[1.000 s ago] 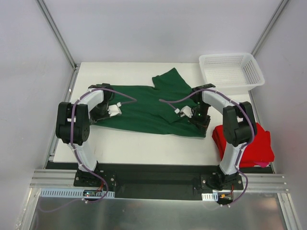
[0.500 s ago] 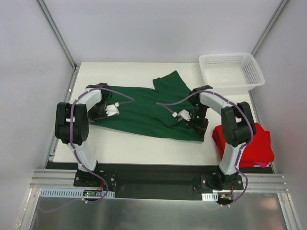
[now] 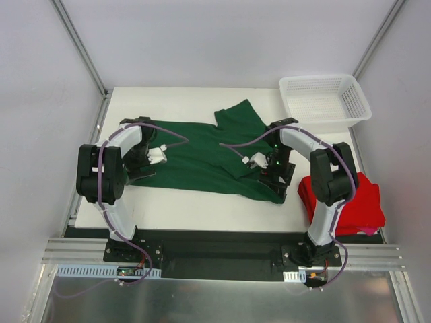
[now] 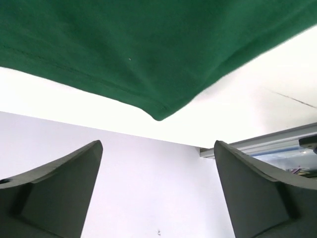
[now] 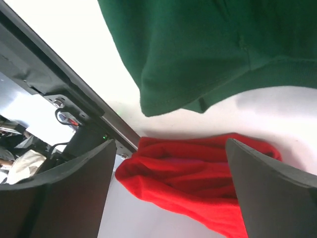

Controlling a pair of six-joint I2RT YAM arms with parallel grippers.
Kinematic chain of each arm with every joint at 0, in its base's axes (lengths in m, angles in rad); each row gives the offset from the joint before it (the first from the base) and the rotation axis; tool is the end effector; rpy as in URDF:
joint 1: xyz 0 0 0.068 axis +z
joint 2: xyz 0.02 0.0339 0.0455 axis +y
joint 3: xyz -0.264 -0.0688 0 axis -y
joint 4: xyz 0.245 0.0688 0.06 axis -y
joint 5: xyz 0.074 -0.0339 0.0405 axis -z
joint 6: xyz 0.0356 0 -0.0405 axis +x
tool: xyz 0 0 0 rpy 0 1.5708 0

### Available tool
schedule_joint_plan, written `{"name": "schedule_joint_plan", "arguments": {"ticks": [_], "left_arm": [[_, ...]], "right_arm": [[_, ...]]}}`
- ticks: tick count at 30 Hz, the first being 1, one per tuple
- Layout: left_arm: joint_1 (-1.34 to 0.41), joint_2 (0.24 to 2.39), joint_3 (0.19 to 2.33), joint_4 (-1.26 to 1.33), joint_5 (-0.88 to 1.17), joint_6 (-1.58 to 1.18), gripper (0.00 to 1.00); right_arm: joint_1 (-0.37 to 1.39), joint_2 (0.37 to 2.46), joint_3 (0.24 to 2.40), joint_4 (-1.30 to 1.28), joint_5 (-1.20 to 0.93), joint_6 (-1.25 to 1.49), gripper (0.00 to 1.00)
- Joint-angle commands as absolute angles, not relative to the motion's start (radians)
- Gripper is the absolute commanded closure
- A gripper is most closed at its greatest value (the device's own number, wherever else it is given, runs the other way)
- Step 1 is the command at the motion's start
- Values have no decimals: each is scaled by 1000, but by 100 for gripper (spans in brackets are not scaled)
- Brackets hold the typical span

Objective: Fold and stack the t-shirts

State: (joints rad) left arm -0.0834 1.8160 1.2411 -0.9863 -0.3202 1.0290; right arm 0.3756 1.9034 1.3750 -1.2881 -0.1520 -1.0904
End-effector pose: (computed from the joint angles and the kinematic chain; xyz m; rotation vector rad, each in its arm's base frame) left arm 0.3232 -0.0158 0.1790 -1.5678 -2.5263 -0.4340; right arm 0.2971 0.1229 0.1854 1.9504 -2.2077 -0.3374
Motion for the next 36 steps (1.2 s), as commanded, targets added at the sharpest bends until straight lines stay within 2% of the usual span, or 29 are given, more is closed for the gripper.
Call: {"name": "schedule_joint_plan", "arguments": {"ticks": [1, 9, 20, 23, 31, 36], "left_arm": [[-72, 1737, 1301, -1060, -272, 1054, 1], [-75, 1792, 1546, -961, -199, 970, 1], [-112, 1934, 1566, -853, -186, 891, 1], [-118, 1953, 1578, -853, -189, 891, 1], [-123, 1980, 1589, -844, -164, 916, 1], [-123, 1982, 1597, -839, -156, 885, 1]], "right_arm": [[370, 1830, 1410, -1283, -100, -1105, 4], [360, 1776, 1516, -1031, -43, -1040, 4], [356, 1787, 1325, -594, -156, -989, 4], [356, 1802, 1347, -633, -201, -988, 4], [353, 1873, 1583, -1101, -356, -1051, 4], [347, 1842, 1502, -1060, -413, -997, 4]]}}
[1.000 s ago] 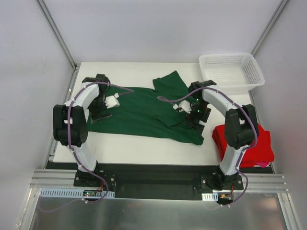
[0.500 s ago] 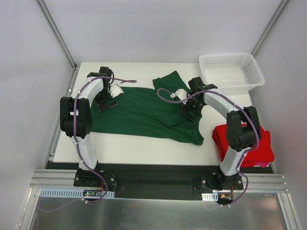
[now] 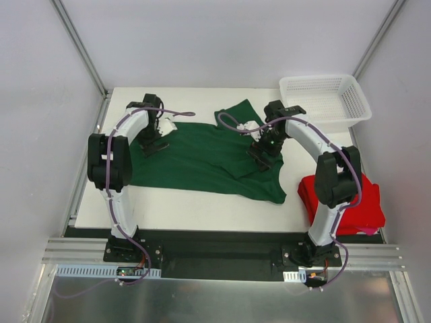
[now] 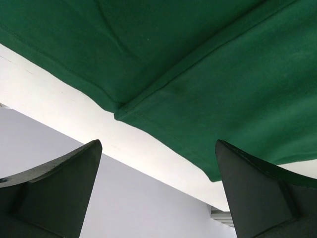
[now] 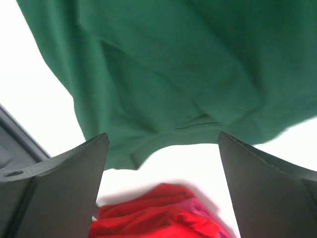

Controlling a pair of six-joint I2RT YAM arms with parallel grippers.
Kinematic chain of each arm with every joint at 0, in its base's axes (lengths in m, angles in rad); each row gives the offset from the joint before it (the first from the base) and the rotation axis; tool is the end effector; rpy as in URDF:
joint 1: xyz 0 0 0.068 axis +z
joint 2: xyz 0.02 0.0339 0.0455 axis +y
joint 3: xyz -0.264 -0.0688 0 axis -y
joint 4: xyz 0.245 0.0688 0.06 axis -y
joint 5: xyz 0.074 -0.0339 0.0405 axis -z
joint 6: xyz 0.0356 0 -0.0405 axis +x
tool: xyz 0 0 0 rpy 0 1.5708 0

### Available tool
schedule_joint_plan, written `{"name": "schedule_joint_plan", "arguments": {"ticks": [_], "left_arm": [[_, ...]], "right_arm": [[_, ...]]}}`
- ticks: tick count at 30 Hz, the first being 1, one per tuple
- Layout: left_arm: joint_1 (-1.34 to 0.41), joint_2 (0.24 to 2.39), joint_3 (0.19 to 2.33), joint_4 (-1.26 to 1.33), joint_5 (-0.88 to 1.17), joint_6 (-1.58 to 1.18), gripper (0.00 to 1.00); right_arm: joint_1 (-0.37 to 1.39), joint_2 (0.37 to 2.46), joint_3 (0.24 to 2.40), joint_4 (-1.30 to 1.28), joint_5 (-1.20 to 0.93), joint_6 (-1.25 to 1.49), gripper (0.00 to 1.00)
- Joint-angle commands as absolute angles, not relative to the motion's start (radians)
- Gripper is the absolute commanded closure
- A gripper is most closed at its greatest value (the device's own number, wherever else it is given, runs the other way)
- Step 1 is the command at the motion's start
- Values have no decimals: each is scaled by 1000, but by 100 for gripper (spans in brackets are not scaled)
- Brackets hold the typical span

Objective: Fold and stack the t-shirts

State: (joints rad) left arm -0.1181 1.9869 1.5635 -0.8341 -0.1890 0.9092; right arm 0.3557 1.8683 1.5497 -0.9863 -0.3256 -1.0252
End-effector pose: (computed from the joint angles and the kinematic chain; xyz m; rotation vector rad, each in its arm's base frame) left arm 0.4063 -0.0415 0.2054 1.3844 2.5422 0.4293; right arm 0.3496 0.1420 0.2422 -1.8107 2.0963 0.3079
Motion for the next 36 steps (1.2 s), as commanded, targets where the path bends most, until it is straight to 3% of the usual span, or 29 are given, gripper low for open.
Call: {"name": "schedule_joint_plan", "arguments": {"ticks": [1, 17, 27, 30, 32, 36], "left_arm": [[-123, 1976, 1585, -839, -156, 885, 1], [-132, 1941, 1513, -842, -181, 877, 1], [-144, 1945, 1505, -842, -187, 879, 1], [-147, 1942, 1503, -842, -187, 879, 1], [-150, 1944, 1502, -842, -189, 882, 1], [-155, 1937, 1496, -842, -190, 884, 1]], "right_arm": [[348, 1842, 1491, -1042, -407, -982, 4], [376, 1758, 1304, -522, -74, -799, 4], [387, 1839, 1382, -587, -129, -798, 1], [387, 1865, 1390, -609, -140, -779, 6], [387, 1897, 1420, -646, -143, -767, 21], [385, 1928, 1448, -670, -138, -758, 28]]}}
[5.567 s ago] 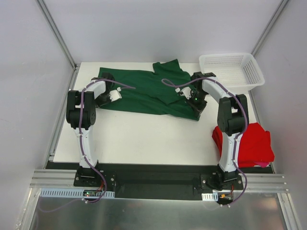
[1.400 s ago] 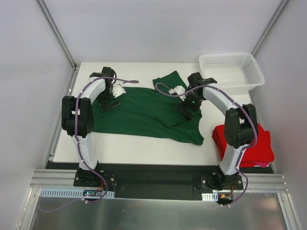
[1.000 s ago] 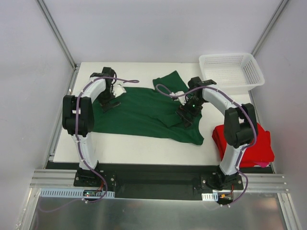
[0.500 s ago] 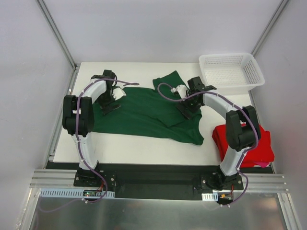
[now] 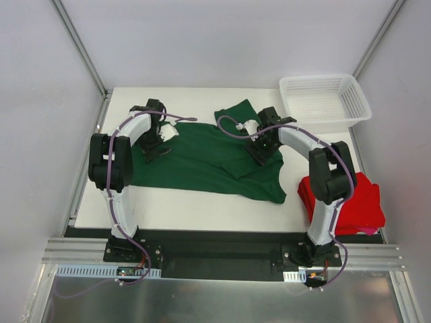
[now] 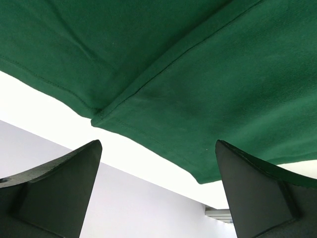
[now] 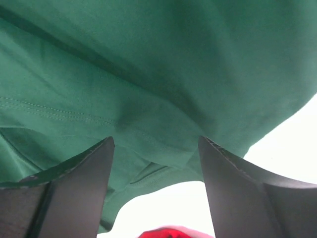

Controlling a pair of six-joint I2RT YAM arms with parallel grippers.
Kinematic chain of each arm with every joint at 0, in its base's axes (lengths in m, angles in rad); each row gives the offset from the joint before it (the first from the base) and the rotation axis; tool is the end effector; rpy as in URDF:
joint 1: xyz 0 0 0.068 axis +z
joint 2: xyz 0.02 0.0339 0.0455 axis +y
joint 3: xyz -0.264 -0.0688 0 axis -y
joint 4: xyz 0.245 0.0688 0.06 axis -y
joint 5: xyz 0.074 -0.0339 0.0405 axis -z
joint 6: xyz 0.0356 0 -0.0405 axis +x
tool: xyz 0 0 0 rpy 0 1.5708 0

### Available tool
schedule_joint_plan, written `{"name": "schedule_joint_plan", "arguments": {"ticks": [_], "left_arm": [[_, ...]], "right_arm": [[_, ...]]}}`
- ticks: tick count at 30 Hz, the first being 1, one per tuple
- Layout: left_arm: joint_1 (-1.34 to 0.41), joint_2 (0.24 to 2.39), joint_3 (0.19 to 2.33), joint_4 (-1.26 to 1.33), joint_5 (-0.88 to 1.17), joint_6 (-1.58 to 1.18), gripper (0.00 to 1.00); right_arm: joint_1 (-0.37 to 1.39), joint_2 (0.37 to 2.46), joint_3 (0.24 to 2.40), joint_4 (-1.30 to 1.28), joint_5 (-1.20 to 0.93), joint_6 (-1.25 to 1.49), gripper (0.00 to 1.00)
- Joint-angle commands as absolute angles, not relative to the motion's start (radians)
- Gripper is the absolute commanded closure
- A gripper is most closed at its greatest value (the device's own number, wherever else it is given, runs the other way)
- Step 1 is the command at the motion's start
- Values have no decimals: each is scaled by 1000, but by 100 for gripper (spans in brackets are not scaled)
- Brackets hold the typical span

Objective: Fold and stack the t-shirts

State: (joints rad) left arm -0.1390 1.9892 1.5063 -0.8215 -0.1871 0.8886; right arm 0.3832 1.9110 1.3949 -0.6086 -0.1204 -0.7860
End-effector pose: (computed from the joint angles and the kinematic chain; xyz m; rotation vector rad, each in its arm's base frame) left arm 0.3979 -0.0490 0.1890 1.4107 2.5748 0.4003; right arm 0.3675 0.1528 0.1950 -1.5101 2.2155 0.0367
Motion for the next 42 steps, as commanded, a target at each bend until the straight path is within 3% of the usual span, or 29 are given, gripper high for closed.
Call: {"name": "schedule_joint_plan", "arguments": {"ticks": [1, 5, 19, 25, 27, 36, 42], "left_arm": [[-155, 1937, 1496, -842, -190, 884, 1], [-156, 1933, 1488, -841, -190, 890, 1], [-160, 1927, 1482, -841, -201, 900, 1], [-160, 1925, 1474, -842, -204, 907, 1], [-160, 1925, 1474, -842, -206, 907, 0], [-166, 1928, 1477, -842, -207, 908, 1], [-173, 1937, 1482, -842, -210, 908, 1]], "right_arm": [[387, 1931, 1450, -670, -134, -756, 29], [387, 1942, 1465, -675, -112, -761, 36], [376, 1948, 1490, -680, -17, -756, 37], [370, 1962, 1494, -698, -26, -752, 52], [370, 1967, 1496, -716, -28, -752, 62], [348, 1944, 1456, -726, -6, -750, 54], [345, 1954, 1457, -750, -57, -746, 65]]}}
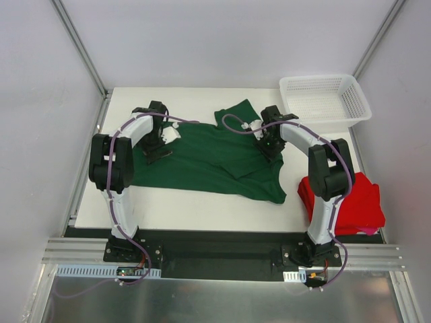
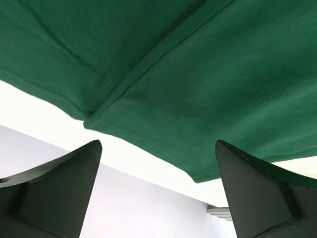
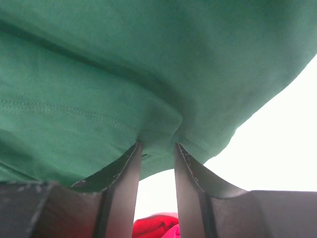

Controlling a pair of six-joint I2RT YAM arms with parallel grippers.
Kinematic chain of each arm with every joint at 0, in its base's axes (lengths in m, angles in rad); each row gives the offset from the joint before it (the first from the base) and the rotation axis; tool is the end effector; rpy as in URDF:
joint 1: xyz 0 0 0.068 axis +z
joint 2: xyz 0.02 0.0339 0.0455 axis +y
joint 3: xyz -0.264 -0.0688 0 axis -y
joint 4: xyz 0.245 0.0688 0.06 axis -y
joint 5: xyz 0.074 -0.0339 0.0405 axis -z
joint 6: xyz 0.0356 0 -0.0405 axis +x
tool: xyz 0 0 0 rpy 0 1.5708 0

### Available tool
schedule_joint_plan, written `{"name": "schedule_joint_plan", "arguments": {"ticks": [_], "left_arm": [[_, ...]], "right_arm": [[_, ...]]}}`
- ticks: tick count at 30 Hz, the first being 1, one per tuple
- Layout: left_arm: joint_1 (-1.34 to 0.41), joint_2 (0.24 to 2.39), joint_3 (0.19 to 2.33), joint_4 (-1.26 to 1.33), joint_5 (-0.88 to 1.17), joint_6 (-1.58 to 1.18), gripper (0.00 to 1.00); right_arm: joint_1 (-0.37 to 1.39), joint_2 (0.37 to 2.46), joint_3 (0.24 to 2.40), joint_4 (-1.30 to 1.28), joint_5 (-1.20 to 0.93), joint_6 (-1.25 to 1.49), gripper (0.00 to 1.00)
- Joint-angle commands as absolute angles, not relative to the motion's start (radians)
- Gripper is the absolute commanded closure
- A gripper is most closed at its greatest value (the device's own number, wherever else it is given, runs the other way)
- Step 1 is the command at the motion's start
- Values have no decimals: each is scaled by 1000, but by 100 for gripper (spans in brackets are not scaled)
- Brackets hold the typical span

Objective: Fold and stack the t-shirts

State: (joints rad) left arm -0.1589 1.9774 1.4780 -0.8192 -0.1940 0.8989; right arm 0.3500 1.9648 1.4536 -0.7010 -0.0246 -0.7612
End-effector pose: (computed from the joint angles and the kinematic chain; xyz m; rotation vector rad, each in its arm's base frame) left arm 0.3915 -0.0558 0.1858 1.4571 2.5652 0.4028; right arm 0.3781 0.1390 0.1871 -1.4741 2.3626 -0.0695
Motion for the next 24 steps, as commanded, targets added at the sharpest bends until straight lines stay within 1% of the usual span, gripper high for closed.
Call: {"name": "schedule_joint_plan", "arguments": {"ticks": [1, 4, 7, 9, 12, 17, 18, 19, 21, 22, 23, 24], "left_arm": [[-176, 1937, 1483, -842, -210, 910, 1], [-179, 1940, 1489, -841, -215, 913, 1], [-181, 1939, 1493, -842, -218, 913, 1], [-181, 1937, 1494, -841, -219, 914, 1], [-183, 1939, 1493, -842, -221, 911, 1], [-187, 1940, 1496, -842, -222, 910, 1], [-187, 1942, 1496, -841, -224, 910, 1], [-190, 1942, 1496, -842, -224, 910, 1], [-193, 1944, 1497, -842, -224, 907, 1], [-195, 1942, 1494, -841, -225, 908, 1], [-195, 1944, 1496, -841, -225, 908, 1], [-196, 1944, 1496, -842, -225, 910, 1]], "right_arm": [[345, 1957, 1459, -756, -70, -749, 65], [344, 1977, 1474, -793, -121, -762, 66], [344, 1983, 1477, -808, -132, -767, 71], [345, 1982, 1479, -813, -150, -769, 71], [345, 1988, 1488, -821, -140, -772, 76], [342, 1994, 1499, -824, -127, -785, 76], [341, 1994, 1502, -825, -126, -785, 74], [341, 1993, 1502, -822, -123, -784, 68], [342, 1974, 1487, -792, -107, -781, 62], [345, 1968, 1480, -776, -103, -782, 49], [348, 1959, 1465, -750, -95, -787, 42], [354, 1950, 1460, -741, -88, -807, 39]]}}
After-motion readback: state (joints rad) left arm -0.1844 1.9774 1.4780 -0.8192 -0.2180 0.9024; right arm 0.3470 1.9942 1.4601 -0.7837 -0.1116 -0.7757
